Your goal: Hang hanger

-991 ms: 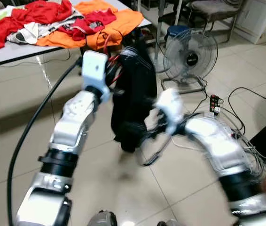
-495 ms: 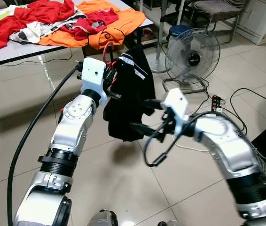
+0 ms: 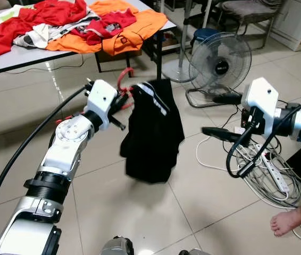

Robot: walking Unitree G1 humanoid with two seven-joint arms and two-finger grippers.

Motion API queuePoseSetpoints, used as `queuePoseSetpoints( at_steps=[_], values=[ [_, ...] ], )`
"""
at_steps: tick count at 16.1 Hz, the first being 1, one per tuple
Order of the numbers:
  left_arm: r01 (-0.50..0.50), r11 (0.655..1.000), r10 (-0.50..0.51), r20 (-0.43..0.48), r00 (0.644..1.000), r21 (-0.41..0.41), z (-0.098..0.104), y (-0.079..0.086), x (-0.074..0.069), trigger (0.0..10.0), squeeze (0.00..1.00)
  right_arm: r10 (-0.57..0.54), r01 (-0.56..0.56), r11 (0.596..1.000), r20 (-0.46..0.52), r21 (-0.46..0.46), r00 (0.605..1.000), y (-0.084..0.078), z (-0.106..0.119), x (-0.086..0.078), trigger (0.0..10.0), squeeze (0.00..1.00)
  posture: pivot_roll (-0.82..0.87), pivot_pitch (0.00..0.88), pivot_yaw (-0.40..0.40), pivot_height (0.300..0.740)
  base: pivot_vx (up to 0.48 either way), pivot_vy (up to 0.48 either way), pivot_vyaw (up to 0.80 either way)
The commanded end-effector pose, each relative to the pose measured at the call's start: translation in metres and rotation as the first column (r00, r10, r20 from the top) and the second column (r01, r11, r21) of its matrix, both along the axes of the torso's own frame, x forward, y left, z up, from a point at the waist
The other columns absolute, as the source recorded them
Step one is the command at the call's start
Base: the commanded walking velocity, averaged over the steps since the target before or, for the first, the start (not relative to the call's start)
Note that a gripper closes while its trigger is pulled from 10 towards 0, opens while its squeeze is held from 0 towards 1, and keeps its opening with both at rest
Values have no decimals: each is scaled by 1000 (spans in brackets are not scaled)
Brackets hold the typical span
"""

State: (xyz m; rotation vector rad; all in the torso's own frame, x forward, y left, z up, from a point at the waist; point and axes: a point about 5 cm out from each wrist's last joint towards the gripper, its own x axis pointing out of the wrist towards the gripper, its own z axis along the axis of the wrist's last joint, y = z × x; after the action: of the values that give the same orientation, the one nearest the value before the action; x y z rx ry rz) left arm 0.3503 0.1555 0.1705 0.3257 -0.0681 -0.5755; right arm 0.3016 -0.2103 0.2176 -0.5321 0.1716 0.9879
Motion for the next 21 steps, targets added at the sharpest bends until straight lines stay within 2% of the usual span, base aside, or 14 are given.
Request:
queuePoseSetpoints(
  at_steps=[1,2,3,5,8,9,12,15,17,18,21],
  values=[
    [78,997,-78,36,996,-16,10,-2,-4,10000,0,-20,20,1000,3,9,1000,-1,-7,4,10000,0,-36,73,42,740,0,0,0],
    [113,993,-113,23,993,-22,9,-3,-7,10000,0,-43,44,998,-8,38,999,-1,-12,7,10000,0,-34,73,42,740,0,0,0],
    [150,988,-149,16,989,-41,9,-4,-10,10000,0,-69,68,997,11,24,998,-1,-19,9,10000,0,-28,75,42,740,0,0,0],
    [236,963,-238,2,971,-132,10,-4,-21,10000,0,-153,163,967,-64,197,986,0,-36,16,10000,0,-16,74,38,740,0,0,0],
    [262,946,-265,7,964,-191,12,4,-26,10000,0,-267,256,941,18,220,964,-1,-67,23,10000,0,-5,72,42,740,0,0,0],
    [283,936,-289,3,957,-211,11,4,-29,10000,0,-261,252,950,27,184,965,-1,-76,21,10000,0,-3,71,41,740,0,0,0],
    [348,926,-348,28,937,-142,-2,-3,-40,10000,0,-211,194,954,53,227,976,11,-74,20,10000,0,0,67,42,740,0,0,0],
    [425,903,-425,9,905,-63,-19,-11,-52,10000,0,-141,124,962,56,244,988,15,-71,21,10000,0,-3,64,42,740,0,0,0],
    [443,895,-444,-9,896,-48,-24,-12,-54,10000,0,-121,108,967,44,230,992,15,-73,21,10000,0,-6,63,44,740,0,0,0],
    [459,888,-459,-9,888,-40,-25,-14,-55,10000,0,-88,82,973,15,218,996,21,-78,22,10000,0,-4,64,44,740,0,0,0],
    [469,882,-470,-3,883,-43,-24,-14,-55,10000,0,-23,19,963,12,268,1000,38,-72,24,10000,0,4,65,43,740,0,0,0]
  ],
)
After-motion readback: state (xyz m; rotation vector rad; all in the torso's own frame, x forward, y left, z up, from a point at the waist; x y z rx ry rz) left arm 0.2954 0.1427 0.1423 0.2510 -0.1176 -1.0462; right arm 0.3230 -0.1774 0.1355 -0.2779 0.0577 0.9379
